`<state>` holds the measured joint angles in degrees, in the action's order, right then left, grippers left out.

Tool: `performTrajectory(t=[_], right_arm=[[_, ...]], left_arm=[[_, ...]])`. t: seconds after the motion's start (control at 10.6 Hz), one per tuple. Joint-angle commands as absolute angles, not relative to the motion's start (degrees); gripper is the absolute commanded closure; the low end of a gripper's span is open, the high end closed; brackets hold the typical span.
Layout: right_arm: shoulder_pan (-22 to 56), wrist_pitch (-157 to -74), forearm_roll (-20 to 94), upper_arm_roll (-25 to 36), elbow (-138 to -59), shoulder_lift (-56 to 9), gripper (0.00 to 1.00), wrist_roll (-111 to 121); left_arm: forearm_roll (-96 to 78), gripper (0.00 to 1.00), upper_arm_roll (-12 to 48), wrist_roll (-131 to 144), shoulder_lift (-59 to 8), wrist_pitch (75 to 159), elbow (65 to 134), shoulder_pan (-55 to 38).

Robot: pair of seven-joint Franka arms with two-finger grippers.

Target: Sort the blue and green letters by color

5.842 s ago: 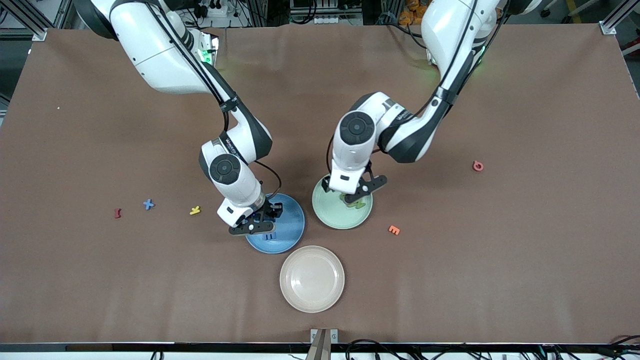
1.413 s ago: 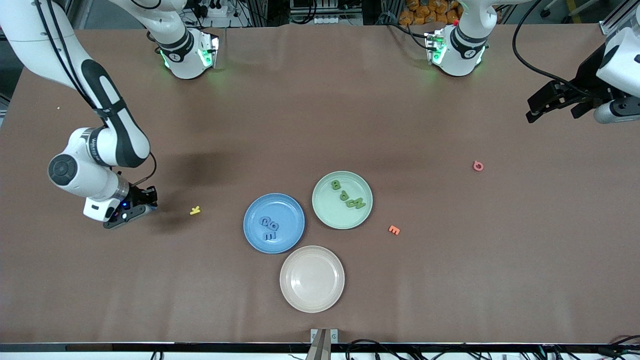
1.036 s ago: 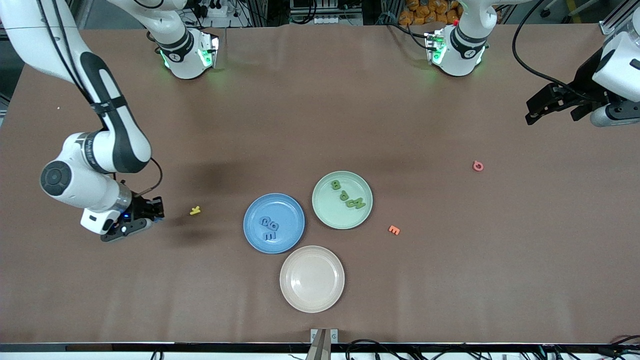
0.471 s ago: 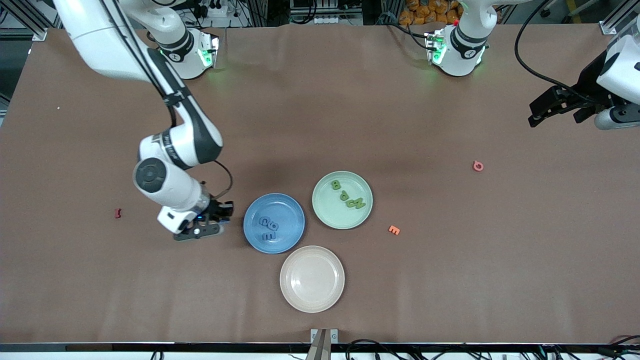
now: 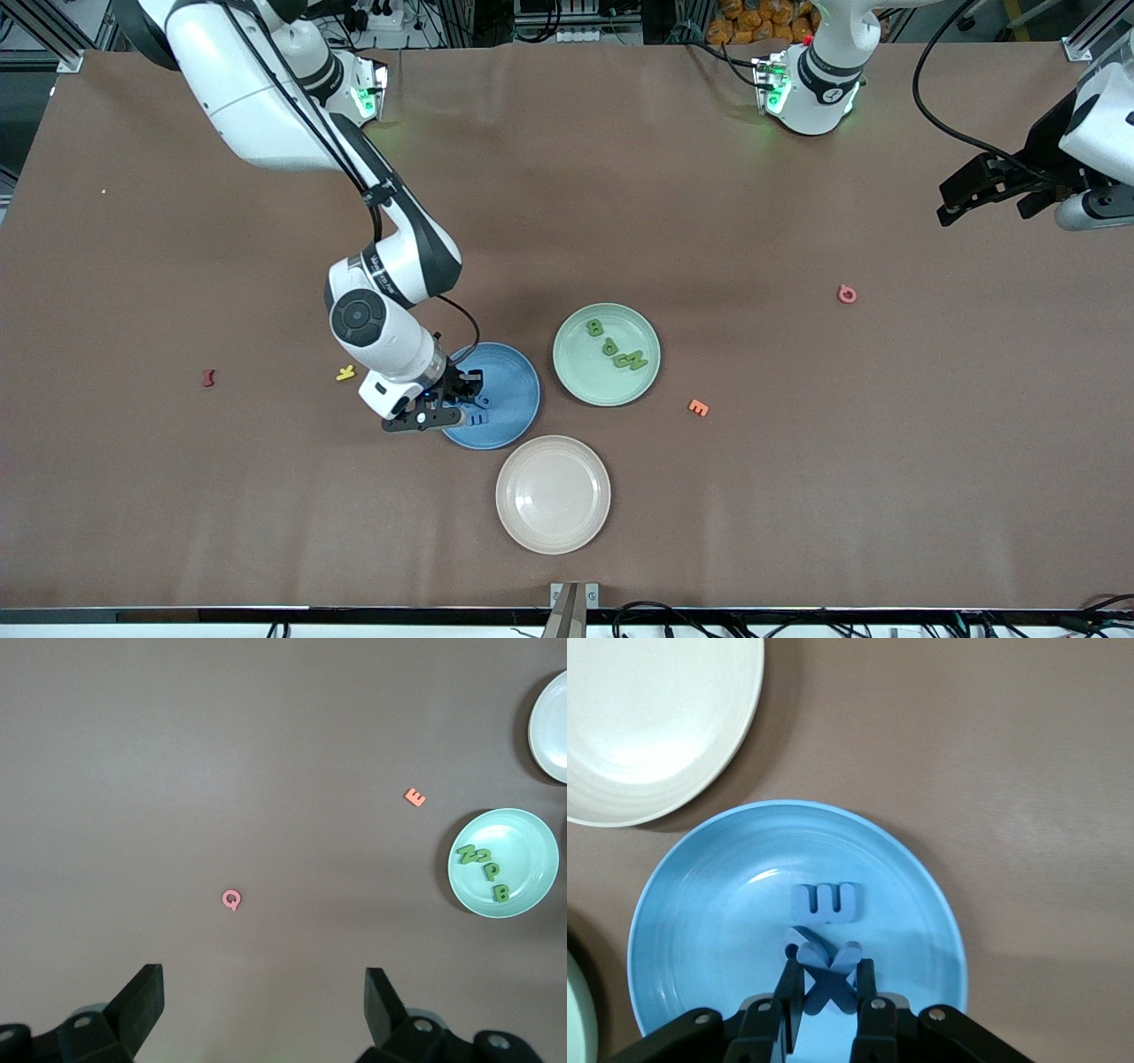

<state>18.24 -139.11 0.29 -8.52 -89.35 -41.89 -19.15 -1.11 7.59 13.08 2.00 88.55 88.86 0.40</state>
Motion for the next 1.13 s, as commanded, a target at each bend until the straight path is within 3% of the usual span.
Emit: performTrajectory(t=[0.0, 0.09, 0.47, 0.75, 1.04], right_arm=[[18.81, -139.48, 0.35, -8.0, -86.49, -44.03, 0.3, -21.44], [18.63, -139.48, 0.18, -8.0, -86.48, -44.03, 0.0, -23.53], [16.71, -136.51, -3.49, -6.52, -84.91, -43.51, 0.0, -21.63], [9.08, -130.01, -5.98, -6.24, -83.15, -43.24, 0.0, -12.86], [2.13, -129.99, -9.22, -6.15, -82.97, -43.42, 0.0, -6.7]], left_arm=[[-0.26, 0.0, 7.65, 11.87, 1.49, 88.42, 87.71, 0.61], [-0.09, 0.0, 7.56, 11.87, 1.49, 88.42, 87.71, 0.62], [-0.18, 0.0, 7.65, 11.87, 1.49, 88.42, 87.71, 0.53], [-0.18, 0.0, 7.65, 11.87, 1.49, 88.42, 87.71, 0.53], [-0.09, 0.0, 7.65, 11.87, 1.49, 88.42, 87.71, 0.53]])
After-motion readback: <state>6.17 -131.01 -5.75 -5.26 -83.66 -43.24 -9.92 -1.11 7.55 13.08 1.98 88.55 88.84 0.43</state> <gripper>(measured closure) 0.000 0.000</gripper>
